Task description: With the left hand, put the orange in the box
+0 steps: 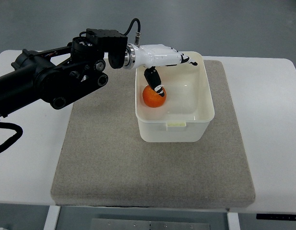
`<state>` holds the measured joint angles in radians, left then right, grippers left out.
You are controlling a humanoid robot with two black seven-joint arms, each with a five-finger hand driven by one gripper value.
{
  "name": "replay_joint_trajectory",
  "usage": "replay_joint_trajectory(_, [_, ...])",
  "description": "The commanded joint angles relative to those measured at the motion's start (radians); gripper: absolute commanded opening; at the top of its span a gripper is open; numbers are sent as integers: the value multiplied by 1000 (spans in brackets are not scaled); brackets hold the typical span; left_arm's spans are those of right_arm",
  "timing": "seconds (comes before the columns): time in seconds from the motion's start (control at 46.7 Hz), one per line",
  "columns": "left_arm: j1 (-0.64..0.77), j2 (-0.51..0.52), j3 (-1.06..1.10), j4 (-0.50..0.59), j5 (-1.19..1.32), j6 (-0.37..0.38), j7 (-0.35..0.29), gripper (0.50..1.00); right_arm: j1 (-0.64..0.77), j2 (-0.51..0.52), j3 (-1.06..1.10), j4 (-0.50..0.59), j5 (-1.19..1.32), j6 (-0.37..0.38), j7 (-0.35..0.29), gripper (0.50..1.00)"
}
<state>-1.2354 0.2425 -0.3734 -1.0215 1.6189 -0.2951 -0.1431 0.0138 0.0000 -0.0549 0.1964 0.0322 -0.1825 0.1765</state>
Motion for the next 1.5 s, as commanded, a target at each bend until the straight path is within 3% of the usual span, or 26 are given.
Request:
replay_joint_trajectory(0.0, [-1, 21, -2, 0, -109, 23, -1, 992, 0, 0, 0, 0, 0, 0, 0, 926])
replay_joint_trajectory(0.193, [-4, 54, -5, 4, -404, 100, -3, 992, 0, 0, 0, 0, 0, 0, 0, 926])
replay_joint_trajectory(0.321, [-2, 81, -44, 9, -592, 116, -10, 992, 0, 0, 1, 0, 0, 0, 0, 926])
replay_joint_trajectory(0.493, [16, 95, -88, 66, -1025, 117, -10, 992, 0, 0, 0, 0, 0, 0, 0, 926])
replay_joint_trajectory(0.664, [73, 152, -104, 109, -1393, 93, -12, 992, 0, 0, 1, 0, 0, 0, 0, 926])
replay_joint_trajectory(0.835, [157, 169, -183, 138, -1441, 24, -10, 994, 0, 0, 0, 0, 0, 0, 0, 926])
replay_joint_trajectory(1.028, [206, 169, -245, 245, -1586, -52, 8, 994, 0, 0, 0, 0, 0, 0, 0, 926])
replay_joint_trajectory(1.285, [248, 169, -245, 351, -1830, -131, 164, 994, 0, 0, 1, 0, 0, 0, 0, 926])
replay_joint_trajectory(1.478, [280, 178, -246, 353, -1870, -145, 177, 994, 0, 0, 0, 0, 0, 0, 1, 926])
